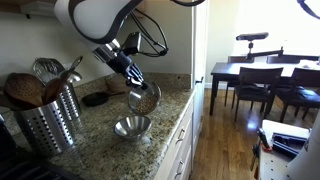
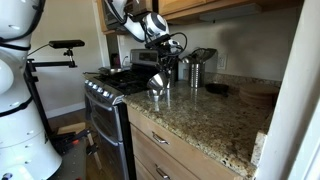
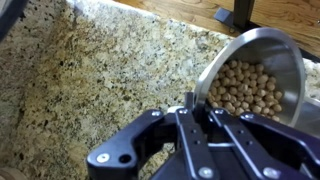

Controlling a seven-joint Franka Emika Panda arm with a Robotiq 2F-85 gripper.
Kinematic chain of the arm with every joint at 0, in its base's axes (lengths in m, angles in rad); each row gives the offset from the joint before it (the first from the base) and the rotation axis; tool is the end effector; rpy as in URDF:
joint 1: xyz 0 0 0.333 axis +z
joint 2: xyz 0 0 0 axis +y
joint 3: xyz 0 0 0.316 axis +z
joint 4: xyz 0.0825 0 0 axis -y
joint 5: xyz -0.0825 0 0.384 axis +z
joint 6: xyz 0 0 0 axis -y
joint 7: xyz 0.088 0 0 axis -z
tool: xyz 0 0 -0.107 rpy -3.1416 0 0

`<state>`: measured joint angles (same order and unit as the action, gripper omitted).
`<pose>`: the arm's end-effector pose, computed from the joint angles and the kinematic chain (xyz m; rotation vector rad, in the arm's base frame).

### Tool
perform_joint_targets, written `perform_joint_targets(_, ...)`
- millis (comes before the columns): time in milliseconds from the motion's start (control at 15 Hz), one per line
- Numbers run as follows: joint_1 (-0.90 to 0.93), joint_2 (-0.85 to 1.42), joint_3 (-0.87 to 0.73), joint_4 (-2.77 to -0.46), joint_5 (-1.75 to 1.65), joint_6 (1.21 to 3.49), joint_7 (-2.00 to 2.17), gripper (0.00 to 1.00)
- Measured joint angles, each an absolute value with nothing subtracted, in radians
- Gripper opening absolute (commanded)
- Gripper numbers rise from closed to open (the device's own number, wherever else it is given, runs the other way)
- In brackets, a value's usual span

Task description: Pour some contents from the silver bowl on the right to the one on the left.

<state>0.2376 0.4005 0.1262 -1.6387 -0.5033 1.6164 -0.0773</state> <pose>0.6004 0.1670 0.3691 2.5036 0.7382 -0.4600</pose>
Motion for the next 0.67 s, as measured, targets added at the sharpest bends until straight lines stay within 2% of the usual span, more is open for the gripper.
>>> perform_joint_targets(667, 0.279, 0.466, 0.126, -1.562, -0.568, 1.574, -0.076, 0.07)
